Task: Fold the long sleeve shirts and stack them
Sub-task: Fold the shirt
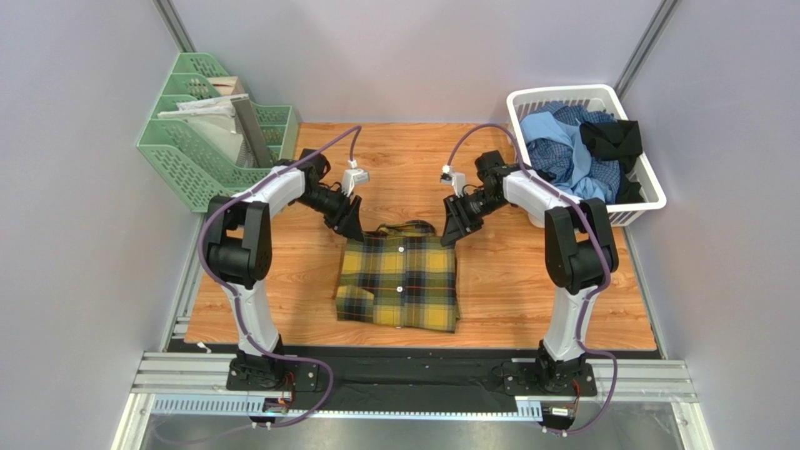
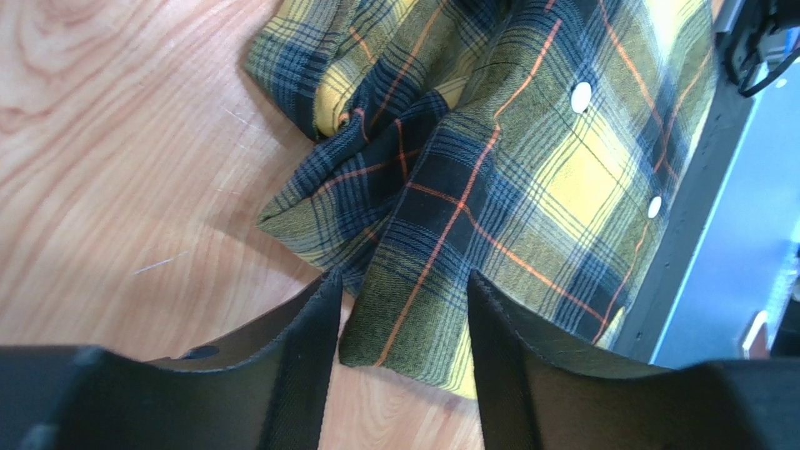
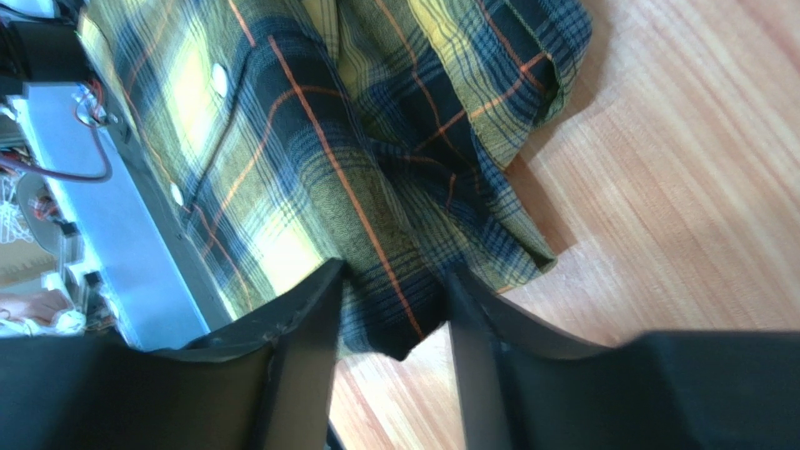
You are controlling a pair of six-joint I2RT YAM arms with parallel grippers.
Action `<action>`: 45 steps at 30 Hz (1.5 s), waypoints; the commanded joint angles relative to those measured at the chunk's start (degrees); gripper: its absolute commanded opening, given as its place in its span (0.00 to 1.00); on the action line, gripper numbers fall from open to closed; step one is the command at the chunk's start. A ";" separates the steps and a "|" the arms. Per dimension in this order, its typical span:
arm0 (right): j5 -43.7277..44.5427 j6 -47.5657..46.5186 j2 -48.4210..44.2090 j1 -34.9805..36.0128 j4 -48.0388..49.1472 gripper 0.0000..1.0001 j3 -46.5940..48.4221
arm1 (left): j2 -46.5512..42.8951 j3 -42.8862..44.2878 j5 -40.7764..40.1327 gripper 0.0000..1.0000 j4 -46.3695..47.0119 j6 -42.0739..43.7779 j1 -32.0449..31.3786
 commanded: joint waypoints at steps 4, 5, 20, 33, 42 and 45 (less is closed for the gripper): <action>0.02 -2.19 -3.55 0.47 0.72 0.09 -0.53 | -0.37 0.63 6.81 0.28 -0.03 -1.48 0.92; 0.38 -2.20 -4.25 0.47 0.80 0.03 -0.62 | -0.98 0.89 7.25 0.21 -0.82 -1.57 1.01; 12.15 0.44 5.84 -2.96 2.73 0.00 8.17 | 7.88 12.84 -6.80 0.00 1.72 -15.53 1.54; 19.54 4.83 10.69 -2.87 5.11 0.00 12.57 | 13.44 20.06 -11.65 0.02 0.66 -20.65 1.54; 17.16 4.93 2.17 -2.87 2.91 0.00 10.29 | 5.08 15.14 -10.40 0.00 1.63 -19.24 1.45; 19.36 4.83 3.65 -2.87 2.65 0.00 10.98 | 6.83 16.27 -12.69 0.03 1.63 -19.76 1.45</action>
